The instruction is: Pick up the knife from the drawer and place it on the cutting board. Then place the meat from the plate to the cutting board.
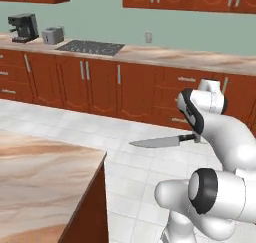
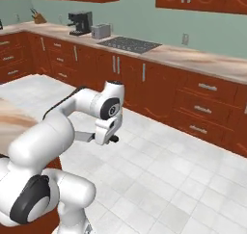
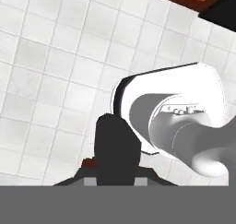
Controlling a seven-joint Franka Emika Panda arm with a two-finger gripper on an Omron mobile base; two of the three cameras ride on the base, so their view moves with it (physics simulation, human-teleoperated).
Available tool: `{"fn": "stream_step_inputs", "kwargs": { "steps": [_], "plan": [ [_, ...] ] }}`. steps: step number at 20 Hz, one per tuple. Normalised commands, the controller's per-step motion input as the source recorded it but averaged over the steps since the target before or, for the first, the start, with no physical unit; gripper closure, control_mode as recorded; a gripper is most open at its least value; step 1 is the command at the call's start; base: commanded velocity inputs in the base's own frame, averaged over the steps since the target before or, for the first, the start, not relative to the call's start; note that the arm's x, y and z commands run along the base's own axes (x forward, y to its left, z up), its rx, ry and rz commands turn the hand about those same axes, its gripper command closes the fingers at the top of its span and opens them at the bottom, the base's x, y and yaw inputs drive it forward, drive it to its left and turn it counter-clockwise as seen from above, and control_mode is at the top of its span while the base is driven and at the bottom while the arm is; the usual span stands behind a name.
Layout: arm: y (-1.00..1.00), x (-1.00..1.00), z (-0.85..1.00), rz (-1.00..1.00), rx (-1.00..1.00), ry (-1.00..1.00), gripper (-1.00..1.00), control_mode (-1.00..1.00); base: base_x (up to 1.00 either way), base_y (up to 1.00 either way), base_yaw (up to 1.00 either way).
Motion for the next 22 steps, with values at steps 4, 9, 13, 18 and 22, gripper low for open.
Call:
{"fn": "stream_step_inputs", "kwargs": {
  "steps": [4, 9, 13, 18, 22],
  "plan": [
    [0.0, 0.0, 0.0, 0.0, 0.0, 0.0, 1.0, 1.0, 0.42, -0.43, 0.75],
    [0.0, 0.0, 0.0, 0.0, 0.0, 0.0, 1.0, 1.0, 0.57, -0.53, 0.68],
    [0.0, 0.0, 0.0, 0.0, 0.0, 0.0, 1.0, 1.0, 0.79, -0.85, 0.52],
    [0.0, 0.0, 0.0, 0.0, 0.0, 0.0, 1.0, 1.0, 0.84, -0.95, 0.48],
    [0.0, 0.0, 0.0, 0.0, 0.0, 0.0, 1.0, 1.0, 0.82, -0.94, 0.48]
  ]
}}
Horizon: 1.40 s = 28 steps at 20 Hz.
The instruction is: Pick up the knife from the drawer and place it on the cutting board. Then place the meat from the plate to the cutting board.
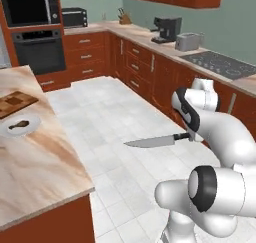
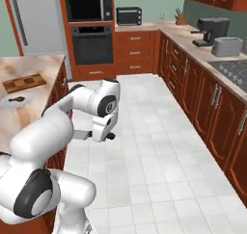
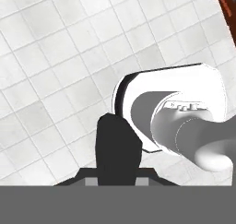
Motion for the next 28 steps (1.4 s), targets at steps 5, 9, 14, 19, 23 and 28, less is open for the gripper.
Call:
{"fn": "stream_step_inputs", "kwargs": {
  "steps": [5, 9, 14, 19, 23, 28],
  "plan": [
    [0.0, 0.0, 0.0, 0.0, 0.0, 0.0, 1.0, 1.0, 0.84, -0.9, 0.49],
    [0.0, 0.0, 0.0, 0.0, 0.0, 0.0, 1.0, 1.0, 0.92, -0.9, 0.48],
    [0.0, 0.0, 0.0, 0.0, 0.0, 0.0, 1.0, 1.0, 0.96, -0.89, 0.47],
    [0.0, 0.0, 0.0, 0.0, 0.0, 0.0, 1.0, 1.0, 1.0, -0.64, 0.4],
    [0.0, 0.0, 0.0, 0.0, 0.0, 0.0, 1.0, 1.0, 1.0, -0.3, 0.36],
    [0.0, 0.0, 0.0, 0.0, 0.0, 0.0, 1.0, 1.0, 1.0, -0.14, 0.49]
  ]
}}
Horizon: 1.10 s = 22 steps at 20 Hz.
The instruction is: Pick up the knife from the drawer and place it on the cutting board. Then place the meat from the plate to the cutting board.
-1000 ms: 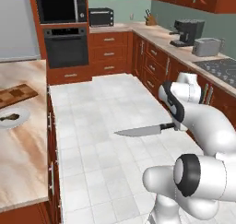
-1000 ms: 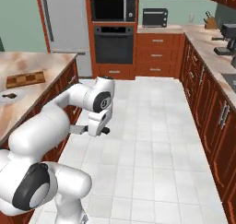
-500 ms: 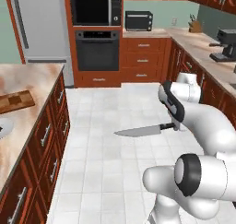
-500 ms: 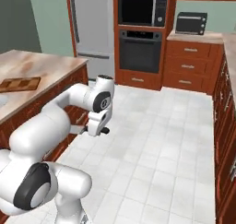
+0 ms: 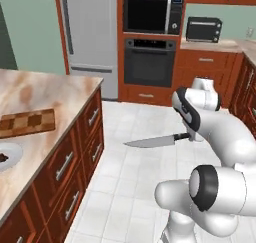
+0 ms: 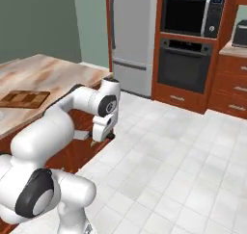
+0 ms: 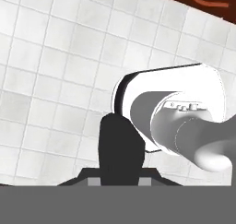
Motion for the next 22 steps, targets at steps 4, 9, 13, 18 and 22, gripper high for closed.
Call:
{"fn": "stream_step_inputs", "kwargs": {
  "steps": [4, 9, 13, 18, 22],
  "plan": [
    [0.0, 0.0, 0.0, 0.0, 0.0, 0.0, 1.0, 1.0, 1.0, -0.01, 0.48],
    [0.0, 0.0, 0.0, 0.0, 0.0, 0.0, 1.0, 1.0, 0.99, -0.1, 0.55],
    [0.0, 0.0, 0.0, 0.0, 0.0, 0.0, 1.0, 1.0, 0.9, -0.15, 0.58],
    [0.0, 0.0, 0.0, 0.0, 0.0, 0.0, 1.0, 1.0, 0.67, -0.01, 0.56],
    [0.0, 0.0, 0.0, 0.0, 0.0, 0.0, 1.0, 1.0, 0.41, 0.05, 0.54]
  ]
}}
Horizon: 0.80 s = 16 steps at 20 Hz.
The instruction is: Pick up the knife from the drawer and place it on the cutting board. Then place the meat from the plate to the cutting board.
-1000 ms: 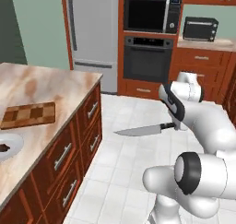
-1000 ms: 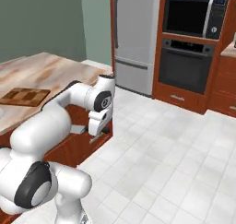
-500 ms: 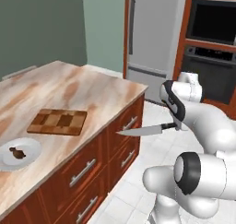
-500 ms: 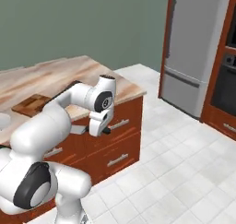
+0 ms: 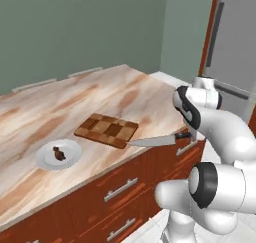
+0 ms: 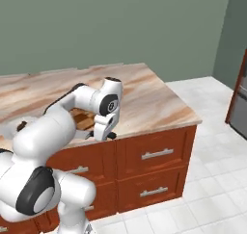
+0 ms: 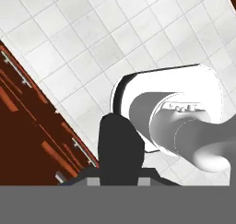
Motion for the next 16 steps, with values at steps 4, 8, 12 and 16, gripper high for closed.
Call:
{"fn": "stream_step_inputs", "kwargs": {
  "steps": [4, 8, 12, 16],
  "plan": [
    [0.0, 0.0, 0.0, 0.0, 0.0, 0.0, 1.0, 1.0, 0.3, 0.03, 0.46],
    [0.0, 0.0, 0.0, 0.0, 0.0, 0.0, 1.0, 1.0, 0.55, -0.09, 0.26],
    [0.0, 0.0, 0.0, 0.0, 0.0, 0.0, 1.0, 1.0, 0.61, -0.11, 0.26],
    [0.0, 0.0, 0.0, 0.0, 0.0, 0.0, 1.0, 1.0, 0.53, -0.16, 0.29]
  ]
}}
